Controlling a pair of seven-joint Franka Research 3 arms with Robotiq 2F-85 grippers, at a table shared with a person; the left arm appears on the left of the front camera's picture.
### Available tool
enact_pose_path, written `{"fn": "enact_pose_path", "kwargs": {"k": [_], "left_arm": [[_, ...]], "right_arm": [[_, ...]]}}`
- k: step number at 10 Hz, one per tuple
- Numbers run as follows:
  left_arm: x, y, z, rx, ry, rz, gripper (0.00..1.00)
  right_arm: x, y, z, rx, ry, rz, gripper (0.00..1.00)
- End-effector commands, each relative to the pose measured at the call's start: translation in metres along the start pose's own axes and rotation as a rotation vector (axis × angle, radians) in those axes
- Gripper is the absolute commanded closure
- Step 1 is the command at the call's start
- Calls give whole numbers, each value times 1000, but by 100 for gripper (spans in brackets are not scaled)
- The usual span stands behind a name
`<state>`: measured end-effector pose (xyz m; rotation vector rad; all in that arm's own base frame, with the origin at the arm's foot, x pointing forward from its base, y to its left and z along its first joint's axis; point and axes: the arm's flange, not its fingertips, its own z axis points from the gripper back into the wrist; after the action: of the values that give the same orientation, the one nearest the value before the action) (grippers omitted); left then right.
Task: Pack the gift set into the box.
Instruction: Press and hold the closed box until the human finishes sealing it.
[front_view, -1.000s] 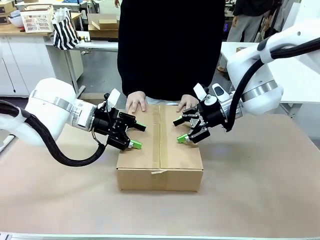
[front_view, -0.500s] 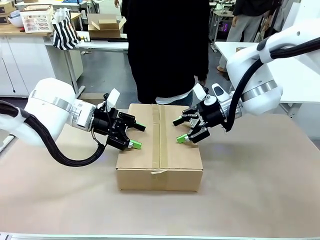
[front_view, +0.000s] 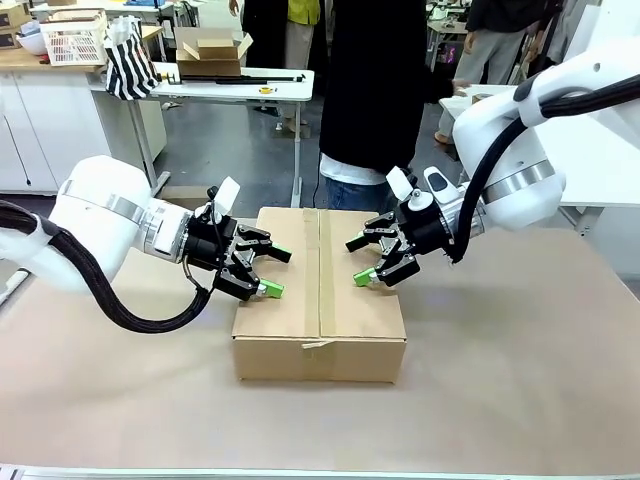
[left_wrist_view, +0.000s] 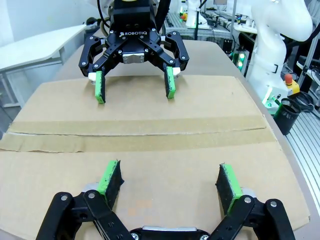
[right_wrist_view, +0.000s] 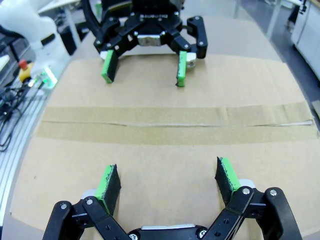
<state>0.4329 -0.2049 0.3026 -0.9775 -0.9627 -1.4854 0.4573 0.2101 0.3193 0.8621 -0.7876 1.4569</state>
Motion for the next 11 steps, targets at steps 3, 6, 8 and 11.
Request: {"fn": "enact_pose_path", "kwargs": {"k": [3, 6, 8, 11], "left_arm": [[-5, -2, 0, -14, 6, 3, 0], [-5, -2, 0, -14, 6, 3, 0], [-5, -2, 0, -14, 6, 3, 0], [-5, -2, 0, -14, 6, 3, 0]], "right_arm": [[-4, 0, -3, 0, 10, -4, 0], [-4, 0, -3, 0, 10, -4, 0], [-4, 0, -3, 0, 10, -4, 0], [-4, 0, -3, 0, 10, -4, 0]]}}
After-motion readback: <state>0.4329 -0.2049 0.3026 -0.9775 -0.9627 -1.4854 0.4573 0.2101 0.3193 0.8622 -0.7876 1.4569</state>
